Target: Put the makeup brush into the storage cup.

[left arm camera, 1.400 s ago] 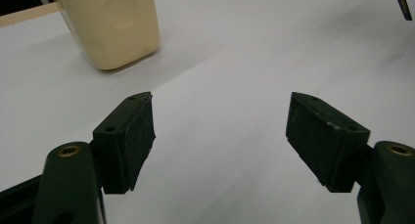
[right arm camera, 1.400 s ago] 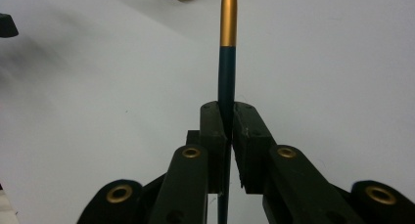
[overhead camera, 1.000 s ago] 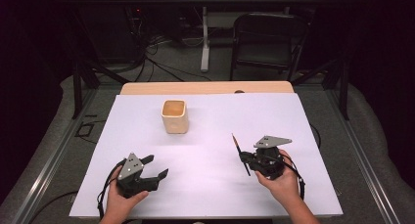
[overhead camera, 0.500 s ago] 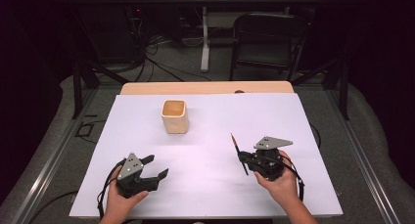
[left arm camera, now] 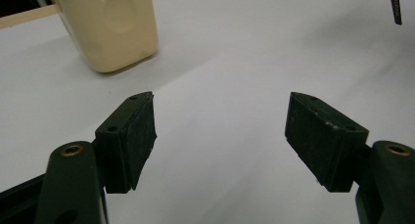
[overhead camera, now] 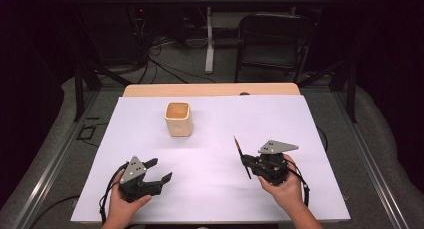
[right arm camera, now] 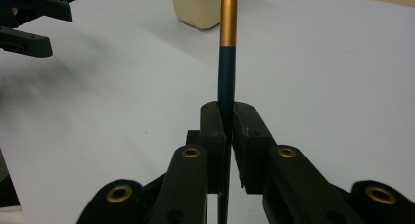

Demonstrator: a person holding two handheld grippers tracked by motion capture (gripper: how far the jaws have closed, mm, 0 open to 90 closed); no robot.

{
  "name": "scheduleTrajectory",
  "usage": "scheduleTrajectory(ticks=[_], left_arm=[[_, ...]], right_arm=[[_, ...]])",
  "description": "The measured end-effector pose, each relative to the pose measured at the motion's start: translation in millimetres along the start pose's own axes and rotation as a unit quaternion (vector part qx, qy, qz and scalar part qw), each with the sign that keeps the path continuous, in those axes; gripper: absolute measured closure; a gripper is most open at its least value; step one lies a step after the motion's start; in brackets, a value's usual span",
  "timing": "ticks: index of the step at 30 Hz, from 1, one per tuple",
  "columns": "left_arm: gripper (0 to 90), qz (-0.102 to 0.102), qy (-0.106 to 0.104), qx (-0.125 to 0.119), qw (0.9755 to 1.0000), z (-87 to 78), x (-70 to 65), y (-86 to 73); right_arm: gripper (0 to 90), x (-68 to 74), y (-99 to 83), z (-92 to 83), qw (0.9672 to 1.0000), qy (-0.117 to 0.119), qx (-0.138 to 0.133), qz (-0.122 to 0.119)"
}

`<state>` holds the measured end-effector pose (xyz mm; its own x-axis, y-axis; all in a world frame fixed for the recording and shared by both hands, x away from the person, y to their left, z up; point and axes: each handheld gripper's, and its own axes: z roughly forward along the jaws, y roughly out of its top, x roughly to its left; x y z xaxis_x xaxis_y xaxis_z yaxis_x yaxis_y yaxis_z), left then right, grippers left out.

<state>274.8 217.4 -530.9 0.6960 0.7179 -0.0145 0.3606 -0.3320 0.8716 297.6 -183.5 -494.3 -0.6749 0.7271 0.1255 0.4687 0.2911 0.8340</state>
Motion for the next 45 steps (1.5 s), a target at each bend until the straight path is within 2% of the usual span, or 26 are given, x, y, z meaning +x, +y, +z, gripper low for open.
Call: scheduleTrajectory(ticks=[18, 33, 39, 45], left_arm=[[27.0, 0.004, -0.004, -0.001, 1.0000, 2.2, -1.1, -0.2], [27.6, 0.003, -0.011, -0.005, 0.9999, 2.4, -1.8, -0.1], [27.6, 0.002, -0.013, -0.006, 0.9999, 2.8, -2.0, 0.0], [29.0, -0.008, -0.023, -0.017, 0.9996, 3.4, -2.7, 1.0]], right_arm=[[83.2, 12.7, 1.9, 6.2, 0.9992, 0.023, -0.030, -0.014], [83.3, 27.7, 5.2, 14.5, 0.9978, 0.041, -0.042, -0.029], [83.2, 29.1, 6.6, 15.1, 0.9976, 0.042, -0.046, -0.032], [83.2, 30.7, 8.0, 15.1, 0.9973, 0.041, -0.051, -0.034]])
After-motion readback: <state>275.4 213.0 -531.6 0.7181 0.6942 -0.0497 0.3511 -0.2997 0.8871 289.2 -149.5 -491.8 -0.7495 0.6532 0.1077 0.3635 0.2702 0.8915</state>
